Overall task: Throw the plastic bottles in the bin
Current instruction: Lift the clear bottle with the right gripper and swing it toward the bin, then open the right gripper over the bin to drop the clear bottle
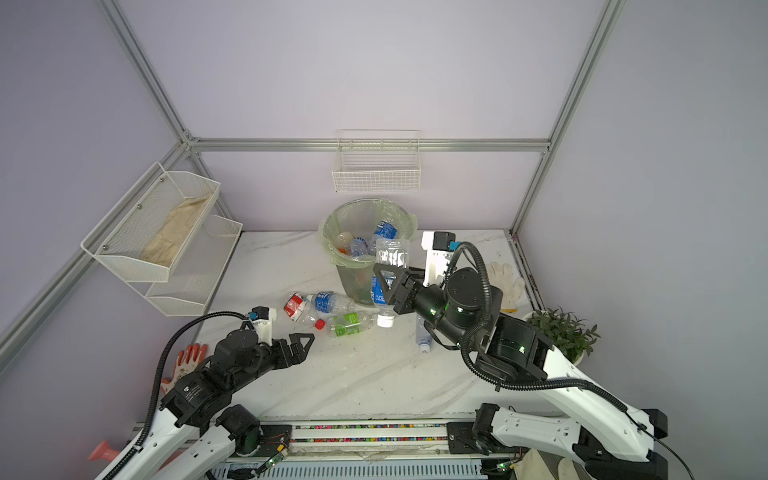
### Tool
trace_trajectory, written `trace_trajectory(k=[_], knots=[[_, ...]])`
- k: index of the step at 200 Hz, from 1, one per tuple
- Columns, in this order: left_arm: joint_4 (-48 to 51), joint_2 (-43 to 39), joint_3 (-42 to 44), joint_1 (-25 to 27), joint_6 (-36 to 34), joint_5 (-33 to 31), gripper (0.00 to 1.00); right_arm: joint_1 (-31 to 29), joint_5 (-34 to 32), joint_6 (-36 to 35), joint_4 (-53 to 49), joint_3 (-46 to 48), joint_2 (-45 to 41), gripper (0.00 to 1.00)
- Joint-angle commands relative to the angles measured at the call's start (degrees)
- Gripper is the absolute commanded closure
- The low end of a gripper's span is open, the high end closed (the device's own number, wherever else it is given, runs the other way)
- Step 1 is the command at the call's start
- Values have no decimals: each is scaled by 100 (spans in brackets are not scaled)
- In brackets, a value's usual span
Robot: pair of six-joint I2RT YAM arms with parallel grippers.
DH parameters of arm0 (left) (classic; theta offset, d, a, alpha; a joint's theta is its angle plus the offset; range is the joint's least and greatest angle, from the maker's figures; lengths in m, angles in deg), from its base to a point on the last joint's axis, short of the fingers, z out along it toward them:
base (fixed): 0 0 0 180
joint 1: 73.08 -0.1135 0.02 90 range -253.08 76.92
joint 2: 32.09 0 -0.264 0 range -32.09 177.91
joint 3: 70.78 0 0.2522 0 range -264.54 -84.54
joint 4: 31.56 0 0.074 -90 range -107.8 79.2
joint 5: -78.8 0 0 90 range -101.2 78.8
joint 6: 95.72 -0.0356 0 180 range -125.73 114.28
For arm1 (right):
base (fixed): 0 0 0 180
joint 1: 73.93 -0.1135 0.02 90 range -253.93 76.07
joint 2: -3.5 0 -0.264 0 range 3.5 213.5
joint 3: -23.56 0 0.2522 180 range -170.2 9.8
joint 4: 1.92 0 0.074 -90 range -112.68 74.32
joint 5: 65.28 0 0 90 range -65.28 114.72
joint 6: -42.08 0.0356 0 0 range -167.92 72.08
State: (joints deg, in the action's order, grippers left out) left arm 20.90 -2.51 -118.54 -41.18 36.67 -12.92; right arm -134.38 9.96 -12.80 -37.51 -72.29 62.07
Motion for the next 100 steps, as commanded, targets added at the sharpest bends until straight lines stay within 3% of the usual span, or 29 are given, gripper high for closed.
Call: trace_trajectory(k=[1,62,100], knots=[[-65,-73,-334,-10,-90,20,0,-33,-449,-475,-405,-757,386,100],[46,-146,-351,-9,-130,-17,0,-29,-765,-1130,-524,-2307,1465,100],[143,-240,-322,-10,-164,-92,0,-29,-882,-1296,-473,-2525,1854,100]])
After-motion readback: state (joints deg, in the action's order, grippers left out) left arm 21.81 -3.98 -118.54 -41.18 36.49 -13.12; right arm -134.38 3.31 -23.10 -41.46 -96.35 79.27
